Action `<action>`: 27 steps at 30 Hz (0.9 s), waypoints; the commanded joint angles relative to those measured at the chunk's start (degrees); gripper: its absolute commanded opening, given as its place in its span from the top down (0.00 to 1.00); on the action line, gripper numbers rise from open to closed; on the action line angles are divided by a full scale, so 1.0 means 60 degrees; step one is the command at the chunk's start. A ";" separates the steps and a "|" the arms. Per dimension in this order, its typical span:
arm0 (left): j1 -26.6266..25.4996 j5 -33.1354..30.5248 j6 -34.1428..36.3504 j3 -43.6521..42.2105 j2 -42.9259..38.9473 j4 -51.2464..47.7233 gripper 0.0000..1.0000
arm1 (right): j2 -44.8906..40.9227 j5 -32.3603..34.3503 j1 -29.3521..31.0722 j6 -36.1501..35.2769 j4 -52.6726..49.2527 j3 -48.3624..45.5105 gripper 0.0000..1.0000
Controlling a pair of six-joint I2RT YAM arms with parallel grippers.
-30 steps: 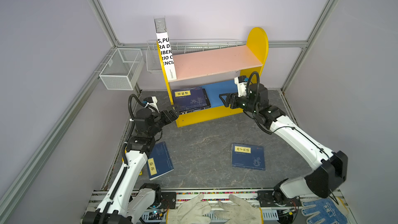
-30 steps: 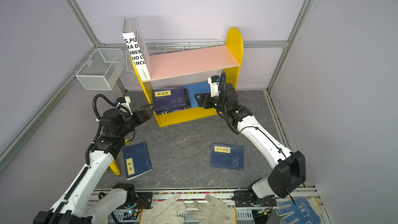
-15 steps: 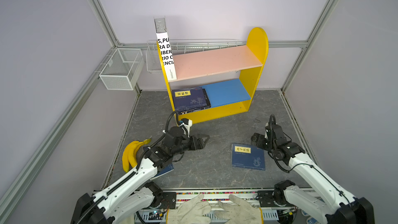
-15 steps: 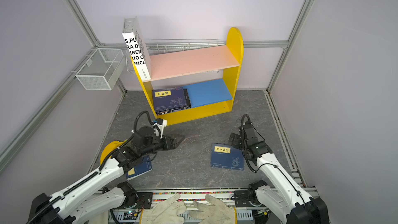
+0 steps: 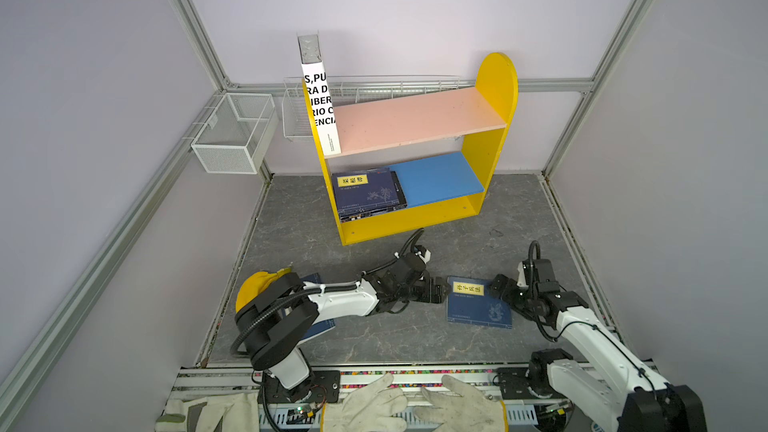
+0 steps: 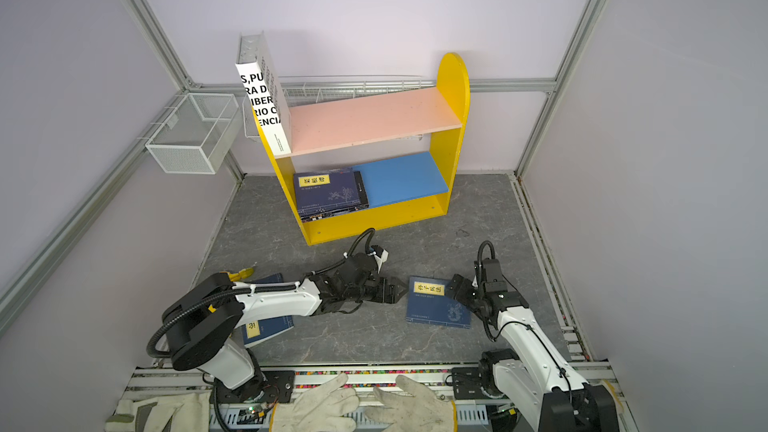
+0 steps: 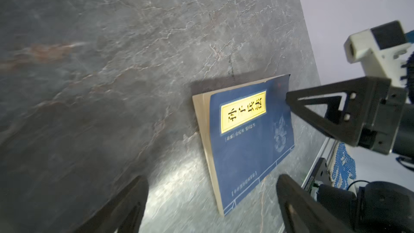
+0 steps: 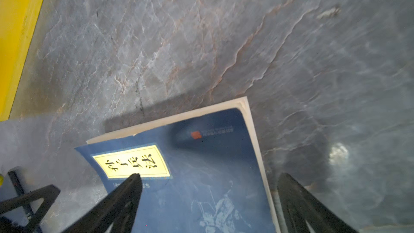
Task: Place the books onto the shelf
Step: 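Grasp the blue yellow-label book on the table with both grippers and lift it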
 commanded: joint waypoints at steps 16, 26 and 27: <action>-0.0126 0.0088 -0.0492 0.0708 0.1227 0.1255 0.20 | 0.1456 -0.0982 0.1447 0.1293 0.2359 -0.0390 0.07; -0.0126 -0.0179 -0.0302 0.0601 0.0497 0.1215 0.37 | 0.2330 -0.0962 0.1481 0.1186 0.2771 -0.0172 0.09; -0.0134 -0.0184 -0.0304 0.0558 0.0389 0.1246 0.38 | 0.2440 -0.0989 0.1485 0.1173 0.2829 -0.0137 0.09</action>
